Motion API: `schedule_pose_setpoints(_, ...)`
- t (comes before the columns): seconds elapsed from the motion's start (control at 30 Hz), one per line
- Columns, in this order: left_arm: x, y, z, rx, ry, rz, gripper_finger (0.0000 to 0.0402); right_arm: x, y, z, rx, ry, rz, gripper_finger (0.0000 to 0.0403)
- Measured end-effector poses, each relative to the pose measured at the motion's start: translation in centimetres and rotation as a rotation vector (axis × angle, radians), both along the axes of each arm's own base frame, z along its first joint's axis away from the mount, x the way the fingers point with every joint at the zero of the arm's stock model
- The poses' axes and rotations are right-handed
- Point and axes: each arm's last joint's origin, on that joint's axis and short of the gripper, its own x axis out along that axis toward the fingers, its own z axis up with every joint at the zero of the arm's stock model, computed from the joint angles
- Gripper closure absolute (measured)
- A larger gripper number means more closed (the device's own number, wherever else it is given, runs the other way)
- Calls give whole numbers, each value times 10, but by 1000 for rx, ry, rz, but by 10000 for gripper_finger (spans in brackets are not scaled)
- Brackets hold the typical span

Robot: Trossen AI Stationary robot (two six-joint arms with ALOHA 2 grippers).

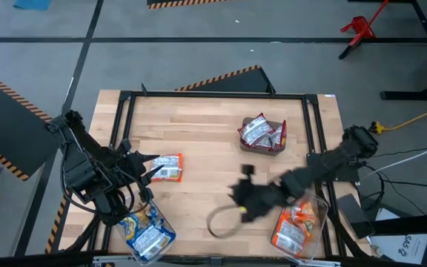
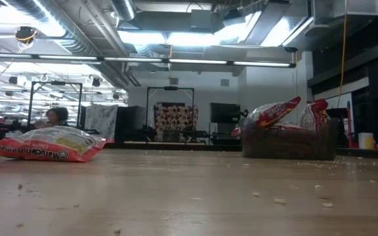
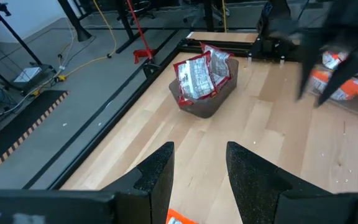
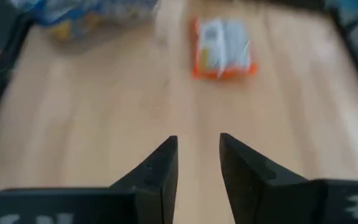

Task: Sort Maruchan noodles
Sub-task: Put the orange noodle pack into the right transparent bin

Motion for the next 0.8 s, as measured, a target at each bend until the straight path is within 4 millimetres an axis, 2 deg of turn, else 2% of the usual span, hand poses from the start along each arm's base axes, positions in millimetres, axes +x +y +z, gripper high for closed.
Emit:
schedule_pose_setpoints(0.13, 0, 0, 0, -1, 1, 0, 260, 45, -37, -14, -24, -76, 45, 260)
schedule_pose_setpoints(0.27, 0, 0, 0, -10, 13, -4, 260, 87, -77, -39, 71, -128, 114, 186)
schedule_pose_setpoints(0.37, 0, 0, -1, -12, 16, -5, 260, 115, -108, -58, 149, -228, 103, 135)
schedule_pose_setpoints(0.57, -1, 0, -1, -8, 31, -7, 260, 149, -166, -109, 191, -261, -43, 80)
schedule_pose_setpoints(0.7, -2, 1, -1, 3, 38, -7, 260, 166, -193, -131, 242, -320, -86, 73)
schedule_pose_setpoints(0.8, -2, 1, -1, 7, 40, -7, 260, 175, -206, -147, 275, -322, -92, 74)
